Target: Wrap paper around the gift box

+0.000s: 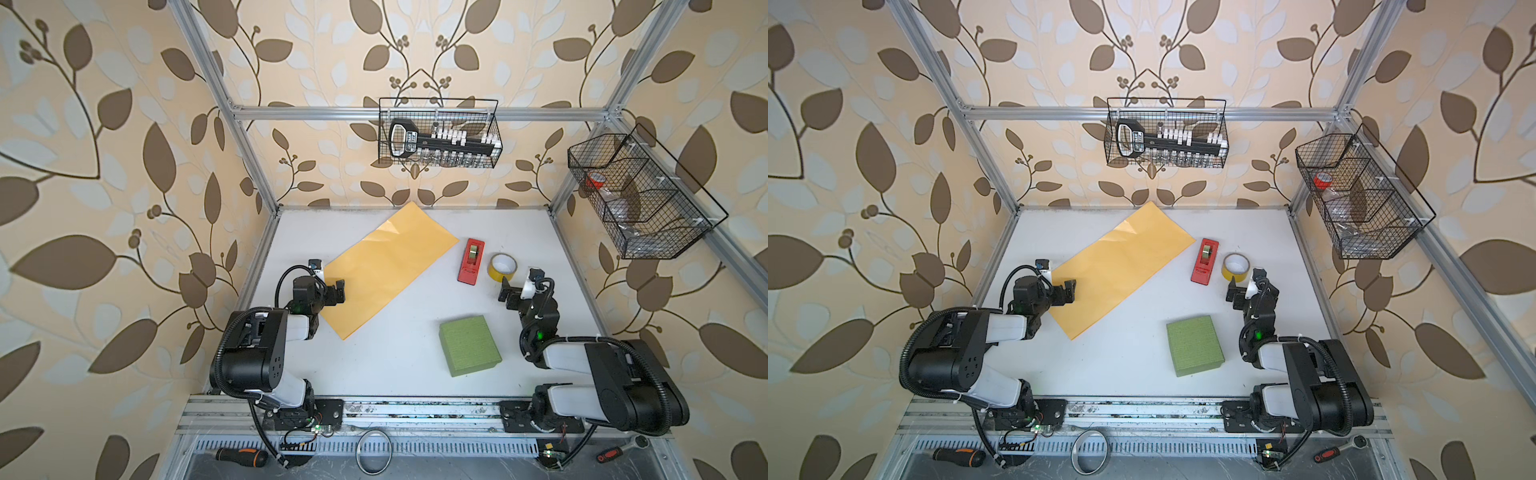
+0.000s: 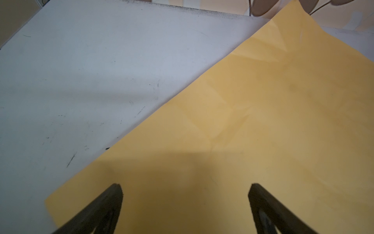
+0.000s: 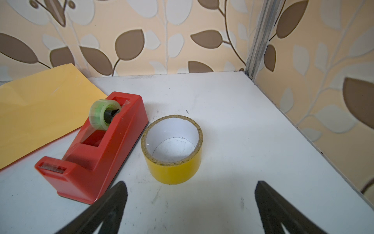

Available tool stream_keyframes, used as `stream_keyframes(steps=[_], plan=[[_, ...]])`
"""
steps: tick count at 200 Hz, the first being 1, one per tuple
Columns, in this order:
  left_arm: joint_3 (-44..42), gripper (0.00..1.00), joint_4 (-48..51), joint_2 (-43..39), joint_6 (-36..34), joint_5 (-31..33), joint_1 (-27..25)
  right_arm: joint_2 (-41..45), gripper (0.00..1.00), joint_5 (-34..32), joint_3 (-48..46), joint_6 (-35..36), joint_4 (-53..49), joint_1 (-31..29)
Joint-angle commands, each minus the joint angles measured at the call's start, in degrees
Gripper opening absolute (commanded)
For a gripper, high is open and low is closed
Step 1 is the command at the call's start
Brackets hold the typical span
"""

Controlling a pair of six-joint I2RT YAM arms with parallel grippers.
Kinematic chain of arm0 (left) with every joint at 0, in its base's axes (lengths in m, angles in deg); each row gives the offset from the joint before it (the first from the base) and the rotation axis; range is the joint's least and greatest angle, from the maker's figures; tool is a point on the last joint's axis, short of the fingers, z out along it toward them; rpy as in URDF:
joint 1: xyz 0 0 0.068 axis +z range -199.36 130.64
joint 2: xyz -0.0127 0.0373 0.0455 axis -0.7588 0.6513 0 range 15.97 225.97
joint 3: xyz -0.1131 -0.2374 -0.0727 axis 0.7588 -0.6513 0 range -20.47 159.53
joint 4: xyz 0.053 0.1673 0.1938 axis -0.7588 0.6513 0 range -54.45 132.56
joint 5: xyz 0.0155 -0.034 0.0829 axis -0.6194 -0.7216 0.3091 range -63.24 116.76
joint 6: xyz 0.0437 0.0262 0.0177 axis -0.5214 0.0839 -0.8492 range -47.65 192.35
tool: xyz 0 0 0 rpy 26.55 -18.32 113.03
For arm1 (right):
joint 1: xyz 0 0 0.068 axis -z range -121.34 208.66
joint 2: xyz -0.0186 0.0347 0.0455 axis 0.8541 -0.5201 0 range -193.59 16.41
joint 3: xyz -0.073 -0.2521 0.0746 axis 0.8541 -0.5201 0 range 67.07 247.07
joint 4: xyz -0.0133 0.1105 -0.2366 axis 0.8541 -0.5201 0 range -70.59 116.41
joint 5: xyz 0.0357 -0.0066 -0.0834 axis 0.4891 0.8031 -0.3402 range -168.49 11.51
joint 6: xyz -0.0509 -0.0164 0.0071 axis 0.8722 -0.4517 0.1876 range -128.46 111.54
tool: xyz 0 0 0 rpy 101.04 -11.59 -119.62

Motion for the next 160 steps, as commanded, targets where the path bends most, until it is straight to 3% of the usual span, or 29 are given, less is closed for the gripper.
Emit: stream_keyframes(steps=[1,85,111,129,143,160], plan=[[1.62,0.99,-0.53,-0.94,-0.87,-1.39,0.0,0.2,1.0,0.62,0.43,1.06,1.52,0.08],[1.78,0.99,-0.32,-1.63,-0.47,0.07,0.0,0.25,1.0,-0.6,0.19,1.07,1.97,-0.29],[7.14,0.99,14.04,-8.0,2.14,4.57,0.0,4.55,1.0,-5.8,0.37,1.5,-0.98,-2.21],[10.72,0.99,23.31,-11.74,7.3,8.62,0.0,13.41,1.0,-13.39,3.21,1.31,-13.29,-4.66],[12.27,0.99,27.28,-14.19,16.47,12.02,-0.04,20.37,1.0,-17.62,6.6,-7.79,-24.3,-4.3],[13.54,0.99,30.81,-16.38,22.94,8.27,0.0,27.2,1.0,-12.86,8.88,-18.42,-33.98,-0.62]])
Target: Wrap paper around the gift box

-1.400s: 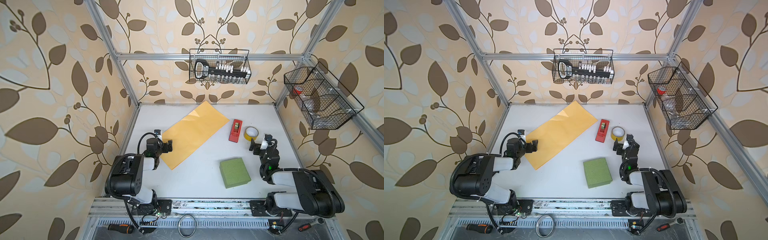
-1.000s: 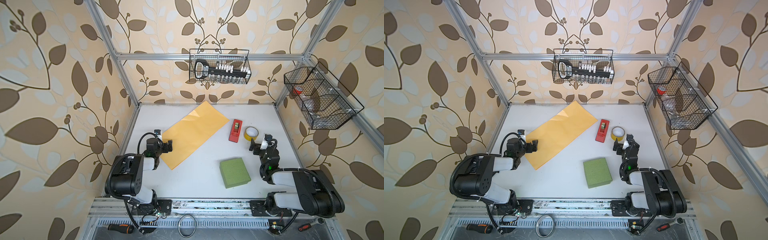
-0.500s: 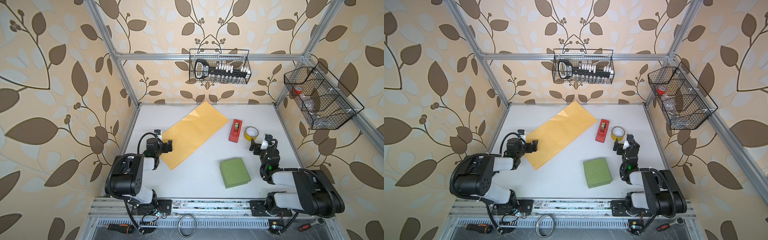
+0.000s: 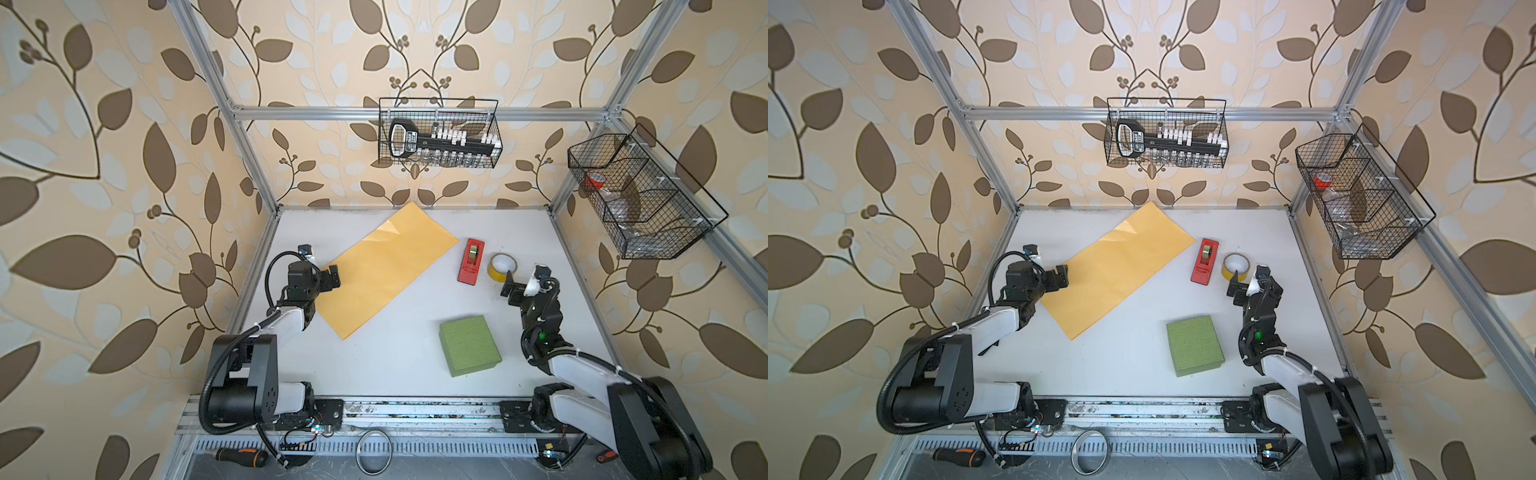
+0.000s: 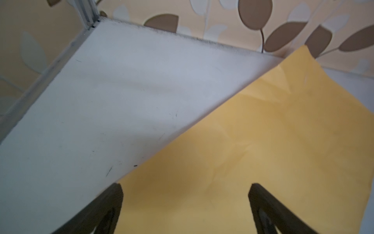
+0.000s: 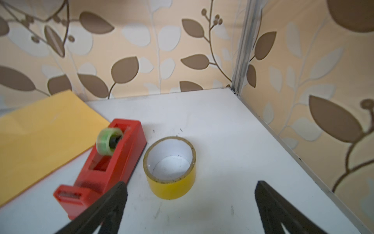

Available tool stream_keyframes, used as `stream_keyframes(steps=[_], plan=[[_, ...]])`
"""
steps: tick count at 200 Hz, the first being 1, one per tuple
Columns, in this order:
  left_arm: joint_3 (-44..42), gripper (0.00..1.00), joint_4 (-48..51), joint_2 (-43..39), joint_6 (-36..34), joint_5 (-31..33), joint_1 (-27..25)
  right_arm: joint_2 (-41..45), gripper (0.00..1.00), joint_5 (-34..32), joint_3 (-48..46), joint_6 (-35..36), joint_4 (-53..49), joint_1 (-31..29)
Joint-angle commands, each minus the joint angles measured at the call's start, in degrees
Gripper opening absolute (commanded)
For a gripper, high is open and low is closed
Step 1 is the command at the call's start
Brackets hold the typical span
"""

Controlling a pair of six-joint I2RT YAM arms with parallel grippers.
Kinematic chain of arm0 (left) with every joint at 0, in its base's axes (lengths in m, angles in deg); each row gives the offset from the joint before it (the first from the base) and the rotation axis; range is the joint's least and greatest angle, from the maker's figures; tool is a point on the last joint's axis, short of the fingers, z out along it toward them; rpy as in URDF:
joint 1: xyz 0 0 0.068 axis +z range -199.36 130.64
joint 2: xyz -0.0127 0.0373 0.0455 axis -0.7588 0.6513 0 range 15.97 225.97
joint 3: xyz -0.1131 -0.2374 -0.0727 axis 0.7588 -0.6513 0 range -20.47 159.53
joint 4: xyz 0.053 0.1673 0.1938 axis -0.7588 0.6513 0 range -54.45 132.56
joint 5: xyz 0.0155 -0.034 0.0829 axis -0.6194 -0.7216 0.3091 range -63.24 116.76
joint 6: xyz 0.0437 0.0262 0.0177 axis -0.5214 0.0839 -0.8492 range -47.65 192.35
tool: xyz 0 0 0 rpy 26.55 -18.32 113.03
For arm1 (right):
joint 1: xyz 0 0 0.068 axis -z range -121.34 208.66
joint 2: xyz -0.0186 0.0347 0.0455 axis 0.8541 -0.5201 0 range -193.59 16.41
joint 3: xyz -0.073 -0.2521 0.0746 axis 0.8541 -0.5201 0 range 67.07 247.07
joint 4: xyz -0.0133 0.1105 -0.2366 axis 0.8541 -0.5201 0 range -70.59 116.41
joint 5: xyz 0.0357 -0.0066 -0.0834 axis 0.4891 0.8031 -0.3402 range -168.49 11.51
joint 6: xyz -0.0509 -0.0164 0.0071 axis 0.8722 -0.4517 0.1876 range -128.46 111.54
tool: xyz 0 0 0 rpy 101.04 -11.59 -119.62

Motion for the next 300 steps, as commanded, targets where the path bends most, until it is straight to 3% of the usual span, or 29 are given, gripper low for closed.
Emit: stream_keyframes(steps=[1,28,52,80,111,134,174,204,239,281,300], plan=[[2.62,0.99,9.46,-3.67,12.89,0.78,0.02,7.61,1.0,-1.92,4.59,-13.64,-17.08,3.14],[0.59,0.99,2.61,-3.73,22.86,-16.46,-1.17,12.05,0.99,12.27,8.15,-18.87,-25.76,2.16],[3.78,0.96,2.19,-0.96,29.35,-27.64,-7.24,8.23,0.99,14.82,15.22,-18.48,-38.8,-6.64],[12.47,0.95,19.16,0.72,22.62,-27.57,-21.25,2.28,0.96,16.59,22.45,-15.82,-55.31,-15.16],[15.13,0.92,27.26,1.16,22.83,-29.06,-34.46,0.31,0.96,23.85,24.75,-16.49,-69.86,-14.39],[15.3,0.94,30.1,0.79,22.83,-26.03,-39.24,1.21,0.95,27.7,23.37,-16.1,-72.13,-14.09],[21.24,0.96,35.15,4.85,18.33,-10.23,-35.9,1.53,0.95,24.95,23.49,-16.64,-69.16,-17.31],[33.59,0.88,37.26,19.03,10.96,-6.5,-33.61,0.35,0.95,26.03,23.74,-17.38,-64.57,-17.25],[49.66,0.9,45.82,34.8,-1.64,0.81,-33.98,-0.08,0.95,26.52,24.16,-17.68,-62.88,-16.29],[64.32,0.9,53.25,47.34,-11.13,2.62,-35.33,1.46,0.95,32.92,21.13,-17.94,-58.81,-8.83],[69.0,0.9,55.63,51.26,-13.46,-0.02,-35.42,0.87,0.95,35.42,20.5,-18.3,-58.11,-6.97]])
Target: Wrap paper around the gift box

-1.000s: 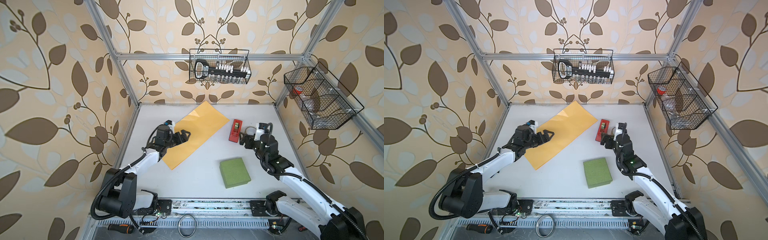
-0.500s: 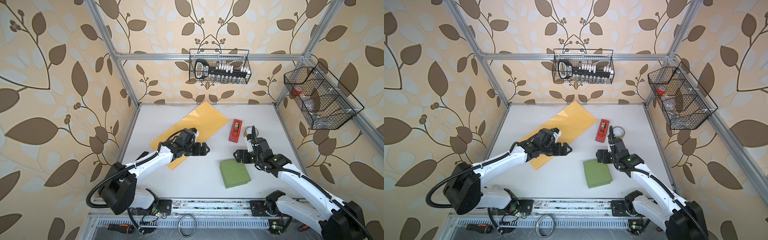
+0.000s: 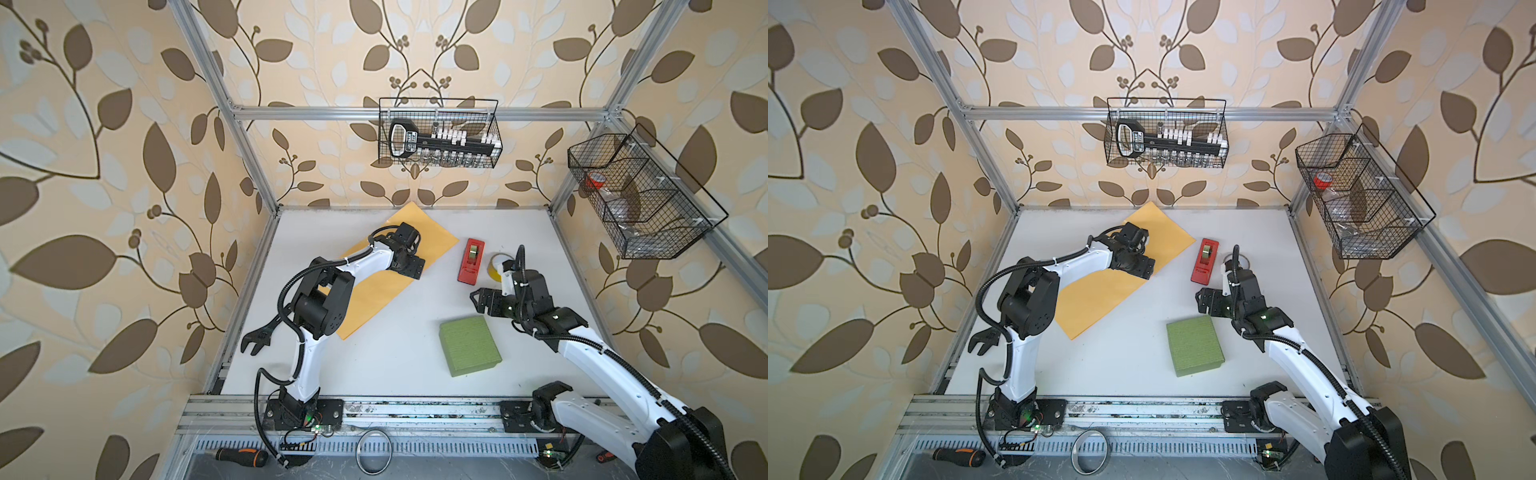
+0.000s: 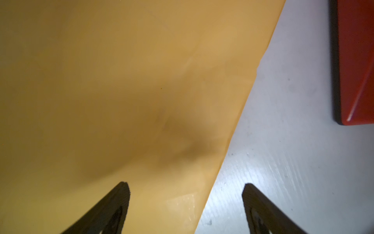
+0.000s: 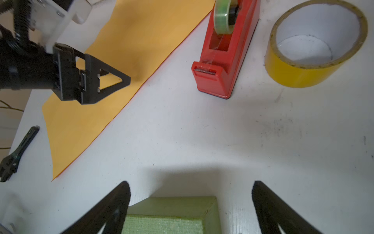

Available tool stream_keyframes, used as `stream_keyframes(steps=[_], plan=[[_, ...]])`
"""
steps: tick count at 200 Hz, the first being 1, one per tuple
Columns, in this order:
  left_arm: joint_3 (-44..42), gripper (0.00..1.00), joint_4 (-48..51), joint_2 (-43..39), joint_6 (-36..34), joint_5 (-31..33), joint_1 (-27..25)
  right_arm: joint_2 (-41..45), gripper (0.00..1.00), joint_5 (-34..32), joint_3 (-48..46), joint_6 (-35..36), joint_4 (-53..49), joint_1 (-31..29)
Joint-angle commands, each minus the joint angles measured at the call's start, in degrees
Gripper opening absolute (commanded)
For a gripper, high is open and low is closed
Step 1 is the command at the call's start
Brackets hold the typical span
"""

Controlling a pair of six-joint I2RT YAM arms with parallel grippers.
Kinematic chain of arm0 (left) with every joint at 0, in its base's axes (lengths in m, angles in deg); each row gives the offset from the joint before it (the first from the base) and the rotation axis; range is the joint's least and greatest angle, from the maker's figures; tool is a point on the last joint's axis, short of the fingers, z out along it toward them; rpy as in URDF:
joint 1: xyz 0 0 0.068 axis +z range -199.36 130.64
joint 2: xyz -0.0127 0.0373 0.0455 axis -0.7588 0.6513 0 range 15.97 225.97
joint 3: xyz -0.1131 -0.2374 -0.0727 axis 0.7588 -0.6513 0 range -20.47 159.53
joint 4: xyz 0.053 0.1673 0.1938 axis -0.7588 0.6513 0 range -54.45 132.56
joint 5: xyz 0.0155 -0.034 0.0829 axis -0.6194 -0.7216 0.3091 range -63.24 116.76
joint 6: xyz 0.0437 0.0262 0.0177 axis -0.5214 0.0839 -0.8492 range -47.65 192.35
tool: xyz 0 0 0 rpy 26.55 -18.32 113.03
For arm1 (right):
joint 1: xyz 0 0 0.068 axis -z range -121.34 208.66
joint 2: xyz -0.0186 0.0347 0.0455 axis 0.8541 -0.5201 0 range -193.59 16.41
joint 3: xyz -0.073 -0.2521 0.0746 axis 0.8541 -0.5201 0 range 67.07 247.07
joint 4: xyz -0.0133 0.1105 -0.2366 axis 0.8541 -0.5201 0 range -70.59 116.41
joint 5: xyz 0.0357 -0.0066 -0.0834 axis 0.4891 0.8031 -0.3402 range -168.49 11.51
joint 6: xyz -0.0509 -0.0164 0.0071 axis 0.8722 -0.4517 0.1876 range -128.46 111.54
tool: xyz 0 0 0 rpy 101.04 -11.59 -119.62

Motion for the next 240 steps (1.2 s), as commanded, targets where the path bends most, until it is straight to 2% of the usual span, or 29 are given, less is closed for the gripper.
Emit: stream_keyframes(steps=[1,30,78,102,149,175,207,240], plan=[[6.44,0.9,6.39,2.73,-7.25,-0.08,-0.76,0.08,0.95,5.1,-1.8,-0.74,2.18,1.86],[12.12,0.89,9.18,7.61,-8.95,-1.4,-0.83,-0.33,0.95,5.94,-3.14,-1.41,3.75,2.04],[18.16,0.8,14.43,12.95,-12.21,-1.32,-0.83,-0.67,0.95,6.75,-3.61,-1.28,4.5,2.09],[18.94,0.72,16.26,13.97,-12.8,-3.04,-0.75,-0.76,0.95,6.85,-3.6,-1.18,4.57,2.04],[18.66,0.45,18.66,14.19,-15.06,-6.64,-0.6,-1.38,0.95,7.57,-3.4,-1.27,4.74,2.04],[18.58,0.36,19.63,13.35,-16.25,-9.1,-0.58,-1.48,0.95,7.64,-3.51,-1.28,4.83,2.1],[13.93,0.28,20.38,10.51,-17.77,-12.4,-0.59,-1.73,0.95,7.53,-3.6,-1.1,4.49,2.05],[0.77,0.27,17.91,3.56,-18.36,-16.26,-0.85,-1.08,0.95,6.29,-3.03,0.08,3.0,2.38]])
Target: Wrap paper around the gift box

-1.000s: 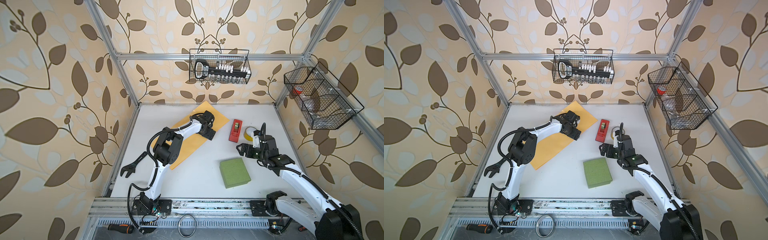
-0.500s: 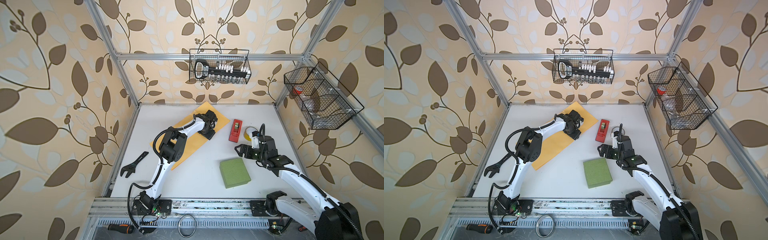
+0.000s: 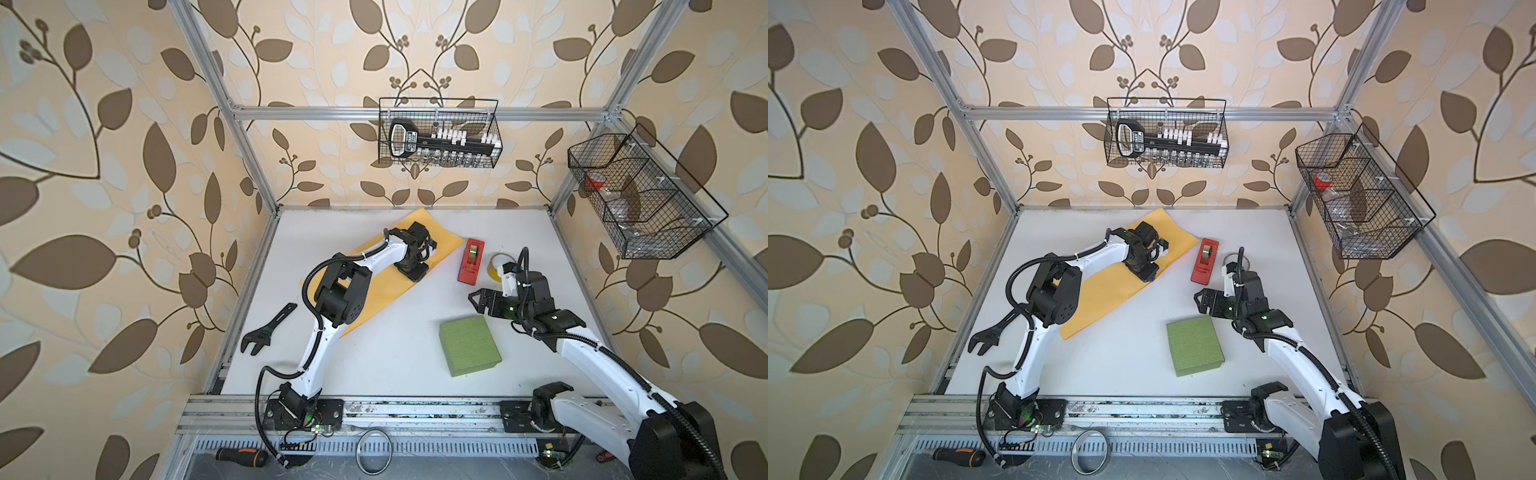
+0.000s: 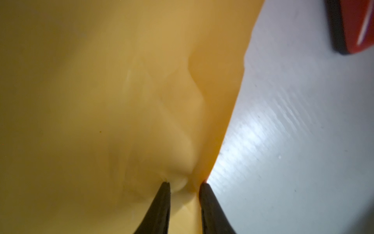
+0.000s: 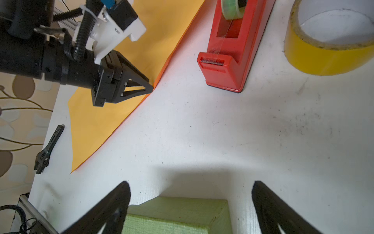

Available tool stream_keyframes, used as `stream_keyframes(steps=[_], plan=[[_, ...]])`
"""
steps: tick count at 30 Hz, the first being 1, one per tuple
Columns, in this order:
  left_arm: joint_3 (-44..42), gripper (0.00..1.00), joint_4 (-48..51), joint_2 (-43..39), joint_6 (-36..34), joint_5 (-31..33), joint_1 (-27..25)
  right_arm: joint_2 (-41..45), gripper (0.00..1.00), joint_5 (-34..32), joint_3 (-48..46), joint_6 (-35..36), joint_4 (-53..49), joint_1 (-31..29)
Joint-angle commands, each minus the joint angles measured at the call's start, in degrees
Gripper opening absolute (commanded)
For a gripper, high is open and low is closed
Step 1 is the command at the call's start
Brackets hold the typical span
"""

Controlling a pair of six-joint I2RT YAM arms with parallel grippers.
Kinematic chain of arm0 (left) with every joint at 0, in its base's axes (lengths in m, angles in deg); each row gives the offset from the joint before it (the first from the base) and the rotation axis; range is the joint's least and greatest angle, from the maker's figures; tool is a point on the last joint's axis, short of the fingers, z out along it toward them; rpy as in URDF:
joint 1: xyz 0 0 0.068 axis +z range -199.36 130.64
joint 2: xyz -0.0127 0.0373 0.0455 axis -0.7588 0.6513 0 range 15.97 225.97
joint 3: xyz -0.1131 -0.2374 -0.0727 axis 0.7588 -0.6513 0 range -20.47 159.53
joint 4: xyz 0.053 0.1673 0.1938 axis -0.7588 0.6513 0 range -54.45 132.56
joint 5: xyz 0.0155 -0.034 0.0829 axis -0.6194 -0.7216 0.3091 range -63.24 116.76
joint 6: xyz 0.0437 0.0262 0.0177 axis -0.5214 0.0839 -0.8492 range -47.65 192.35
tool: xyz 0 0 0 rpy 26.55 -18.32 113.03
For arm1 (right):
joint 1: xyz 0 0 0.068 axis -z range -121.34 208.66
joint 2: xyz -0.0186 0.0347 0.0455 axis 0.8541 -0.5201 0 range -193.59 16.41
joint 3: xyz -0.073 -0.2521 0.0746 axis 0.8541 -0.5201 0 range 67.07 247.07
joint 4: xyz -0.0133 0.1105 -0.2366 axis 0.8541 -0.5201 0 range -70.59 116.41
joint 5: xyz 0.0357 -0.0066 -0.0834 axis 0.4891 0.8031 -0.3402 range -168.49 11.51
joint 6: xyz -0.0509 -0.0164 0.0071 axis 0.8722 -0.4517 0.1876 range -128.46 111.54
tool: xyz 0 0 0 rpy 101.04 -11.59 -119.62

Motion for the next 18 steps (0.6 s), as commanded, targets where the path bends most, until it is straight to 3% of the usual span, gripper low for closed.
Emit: stream_keyframes(steps=[1,6,9,13,18], plan=[[-9.59,0.27,4.2,-4.92,-1.5,-5.56,-0.17,0.37,0.95,-0.49,-0.06,1.16,-1.22,0.55],[-26.76,0.27,-1.65,-15.88,0.63,-9.72,-1.48,0.19,0.95,-0.9,1.71,2.76,-3.49,1.57],[-34.1,0.34,-5.84,-22.62,1.75,-12.08,-1.89,-0.3,0.95,-1.35,2.67,3.34,-4.53,1.7],[-36.31,0.47,-11.27,-28.03,3.88,-11.51,-1.83,-0.48,0.95,-0.89,2.63,2.31,-3.99,1.61],[-35.41,0.52,-16.02,-29.34,7.57,-14.3,-0.42,0.0,0.94,-1.36,2.12,1.55,-3.79,1.13]])
